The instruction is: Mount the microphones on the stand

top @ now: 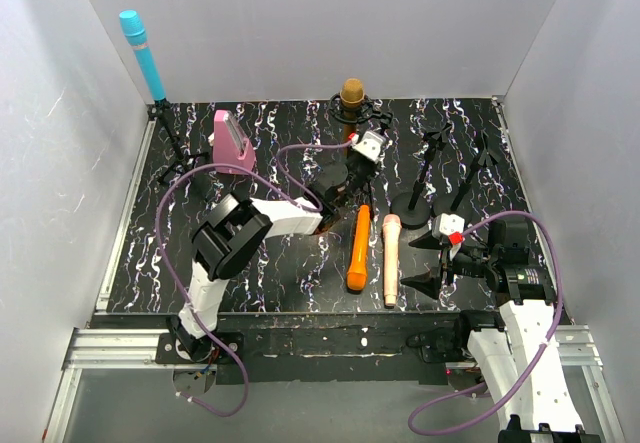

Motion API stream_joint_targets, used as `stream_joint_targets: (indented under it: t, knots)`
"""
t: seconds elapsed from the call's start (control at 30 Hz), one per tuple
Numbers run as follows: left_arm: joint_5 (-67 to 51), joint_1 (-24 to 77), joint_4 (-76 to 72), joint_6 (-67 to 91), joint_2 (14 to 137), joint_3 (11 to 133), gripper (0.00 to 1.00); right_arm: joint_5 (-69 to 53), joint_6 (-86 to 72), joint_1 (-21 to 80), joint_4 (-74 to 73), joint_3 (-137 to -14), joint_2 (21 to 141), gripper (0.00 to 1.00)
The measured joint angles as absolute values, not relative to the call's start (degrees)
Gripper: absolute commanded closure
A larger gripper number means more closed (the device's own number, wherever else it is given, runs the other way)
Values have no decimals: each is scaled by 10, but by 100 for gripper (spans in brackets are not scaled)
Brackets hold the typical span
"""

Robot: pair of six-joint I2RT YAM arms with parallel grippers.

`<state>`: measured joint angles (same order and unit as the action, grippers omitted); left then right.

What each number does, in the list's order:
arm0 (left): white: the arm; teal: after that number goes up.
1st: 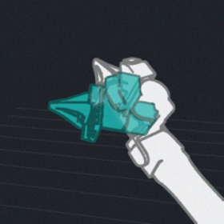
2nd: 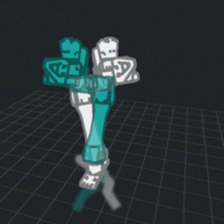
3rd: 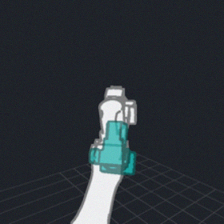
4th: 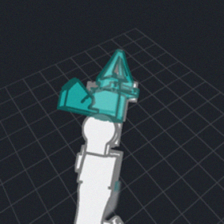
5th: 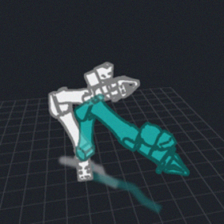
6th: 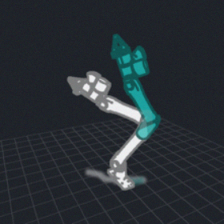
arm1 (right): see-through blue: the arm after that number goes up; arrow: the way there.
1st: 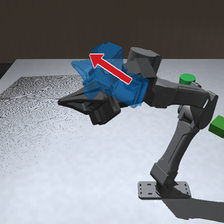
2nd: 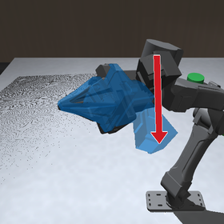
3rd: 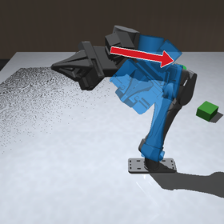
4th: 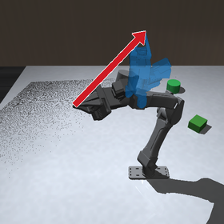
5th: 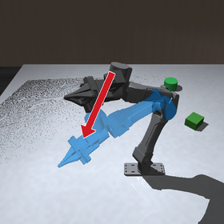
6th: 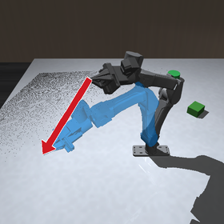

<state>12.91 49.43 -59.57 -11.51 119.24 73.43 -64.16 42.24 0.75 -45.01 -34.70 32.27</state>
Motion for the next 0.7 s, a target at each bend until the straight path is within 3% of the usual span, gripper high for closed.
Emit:
stream_joint_targets:
  t: [0.2,0.7]
  knots:
    - [69,456,-534,-101,1097,655,100,-641,422,8,-450,-347,321,5]
    - [15,330,-381,-76,701,456,100,-642,423,8,-450,-343,321,5]
